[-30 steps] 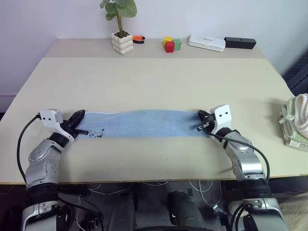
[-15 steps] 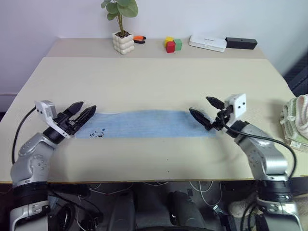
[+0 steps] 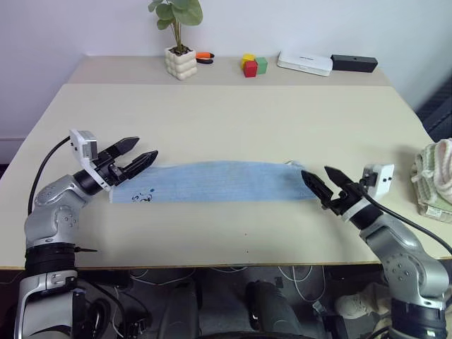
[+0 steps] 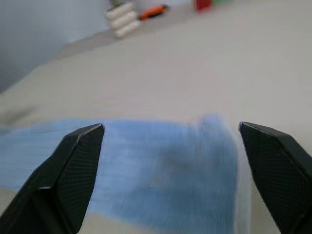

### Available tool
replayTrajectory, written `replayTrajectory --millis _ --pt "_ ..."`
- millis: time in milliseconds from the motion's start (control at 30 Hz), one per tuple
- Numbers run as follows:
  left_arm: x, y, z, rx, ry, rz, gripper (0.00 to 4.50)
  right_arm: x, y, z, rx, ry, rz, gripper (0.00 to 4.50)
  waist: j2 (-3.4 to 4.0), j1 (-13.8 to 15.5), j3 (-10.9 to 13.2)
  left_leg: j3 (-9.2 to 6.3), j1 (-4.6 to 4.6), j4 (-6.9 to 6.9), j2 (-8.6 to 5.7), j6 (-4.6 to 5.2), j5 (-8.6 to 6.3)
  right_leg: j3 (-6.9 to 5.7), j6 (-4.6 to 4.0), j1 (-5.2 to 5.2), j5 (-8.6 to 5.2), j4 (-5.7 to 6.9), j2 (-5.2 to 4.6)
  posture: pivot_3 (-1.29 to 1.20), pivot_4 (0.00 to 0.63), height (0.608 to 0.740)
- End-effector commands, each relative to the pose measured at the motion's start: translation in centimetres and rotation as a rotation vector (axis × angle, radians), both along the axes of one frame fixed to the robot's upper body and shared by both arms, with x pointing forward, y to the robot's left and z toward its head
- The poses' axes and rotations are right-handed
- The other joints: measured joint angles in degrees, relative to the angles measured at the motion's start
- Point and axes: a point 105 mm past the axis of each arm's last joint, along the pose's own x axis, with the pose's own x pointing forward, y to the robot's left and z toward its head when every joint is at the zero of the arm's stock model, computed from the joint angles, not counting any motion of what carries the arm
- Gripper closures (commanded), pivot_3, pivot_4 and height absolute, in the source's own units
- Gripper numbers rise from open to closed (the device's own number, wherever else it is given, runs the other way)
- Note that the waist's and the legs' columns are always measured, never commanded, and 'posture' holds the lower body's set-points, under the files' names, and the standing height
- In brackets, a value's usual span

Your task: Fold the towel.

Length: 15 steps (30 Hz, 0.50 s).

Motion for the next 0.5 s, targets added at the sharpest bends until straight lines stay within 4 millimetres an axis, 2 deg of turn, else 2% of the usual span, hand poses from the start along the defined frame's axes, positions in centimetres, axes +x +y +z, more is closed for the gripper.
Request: replayTrajectory --millis 33,200,300,500 --pt "-0.5 -1.2 1.3 0.014 -0.078 -0.119 0.05 -1.6 0.1 1.1 0.133 0.052 -0.026 0.0 0.0 0.0 0.0 0.0 0.0 -0.01 0.0 0.0 0.0 0.0 -0.02 0.0 -0.01 0.0 0.0 0.0 0.15 0.74" --pt "-1.6 -1.8 1.7 -0.012 -0.058 -0.287 0.05 -3.2 -0.8 0.5 0.34 0.169 -0.126 0.0 0.0 0.0 0.0 0.0 0.0 -0.02 0.01 0.01 -0.01 0.0 -0.14 0.0 -0.08 -0.02 -0.01 0.0 0.15 0.74" --pt "-2.6 -1.8 1.3 0.004 -0.003 -0.388 0.05 -3.9 0.3 -0.3 0.4 0.244 -0.121 0.0 0.0 -0.2 0.0 0.0 0.0 -0.03 0.02 0.02 -0.01 0.01 -0.16 0.0 -0.09 -0.02 0.0 0.0 0.15 0.74" --pt "-3.5 -1.4 0.7 0.035 0.096 -0.461 0.05 -3.3 1.2 -1.6 0.526 0.323 -0.178 0.0 0.02 -0.3 0.0 0.0 0.0 -0.04 0.02 0.04 -0.02 0.02 -0.19 -0.01 -0.1 -0.04 -0.01 0.0 0.15 0.74"
